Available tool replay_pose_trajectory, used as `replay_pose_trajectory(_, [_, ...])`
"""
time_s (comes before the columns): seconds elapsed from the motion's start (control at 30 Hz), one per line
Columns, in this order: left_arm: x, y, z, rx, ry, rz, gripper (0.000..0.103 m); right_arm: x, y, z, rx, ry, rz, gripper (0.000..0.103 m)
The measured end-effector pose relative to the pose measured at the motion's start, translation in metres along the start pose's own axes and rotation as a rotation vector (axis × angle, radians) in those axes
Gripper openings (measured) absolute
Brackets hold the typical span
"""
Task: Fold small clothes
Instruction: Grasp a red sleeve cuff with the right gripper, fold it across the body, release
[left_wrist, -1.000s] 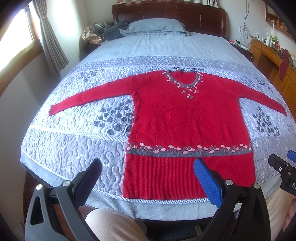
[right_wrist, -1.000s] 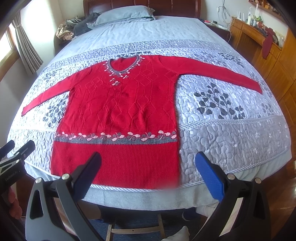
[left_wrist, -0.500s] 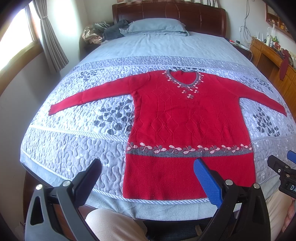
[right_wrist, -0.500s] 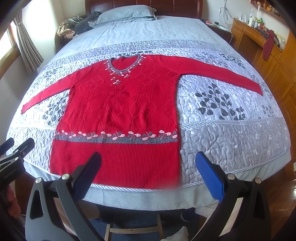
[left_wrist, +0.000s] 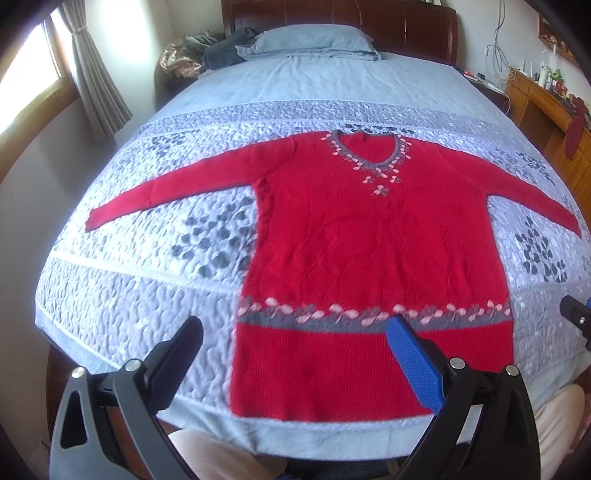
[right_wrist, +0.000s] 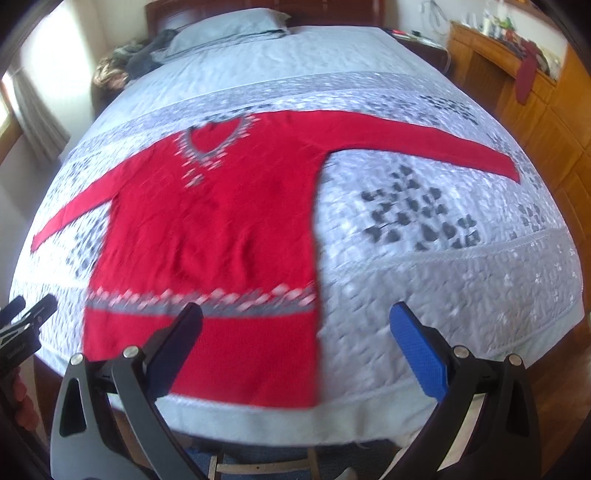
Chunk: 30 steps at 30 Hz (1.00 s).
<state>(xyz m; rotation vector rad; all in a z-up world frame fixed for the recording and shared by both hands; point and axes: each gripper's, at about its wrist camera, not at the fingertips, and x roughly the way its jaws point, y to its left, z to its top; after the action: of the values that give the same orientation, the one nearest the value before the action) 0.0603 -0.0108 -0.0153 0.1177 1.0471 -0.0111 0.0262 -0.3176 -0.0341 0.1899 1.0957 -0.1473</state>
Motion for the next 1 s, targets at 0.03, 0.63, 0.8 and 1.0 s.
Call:
replay_pose_trajectory(0.03, [0.004,-0.007,0.007,0.004,0.002,-0.002,0.099,0.004,-0.014,0.009,0.017,0.001,0.002,0.100])
replay_pose_trajectory(0.63, [0.128,-0.318,0.178,0.157,0.003,-0.181,0.099,0.140,-0.411,0.185,0.349,0.149,-0.175,0.100])
replay_pose_trajectory(0.8, [0.159,-0.387,0.201,0.179,0.010,-0.194,0.099,0.181,-0.447,0.193,0.374,0.189,-0.108,0.099])
replay_pose_trajectory(1.0, [0.187,-0.425,0.212,0.187,0.033,-0.177,0.099,0.196,-0.460,0.196,0.380,0.183,-0.058,0.092])
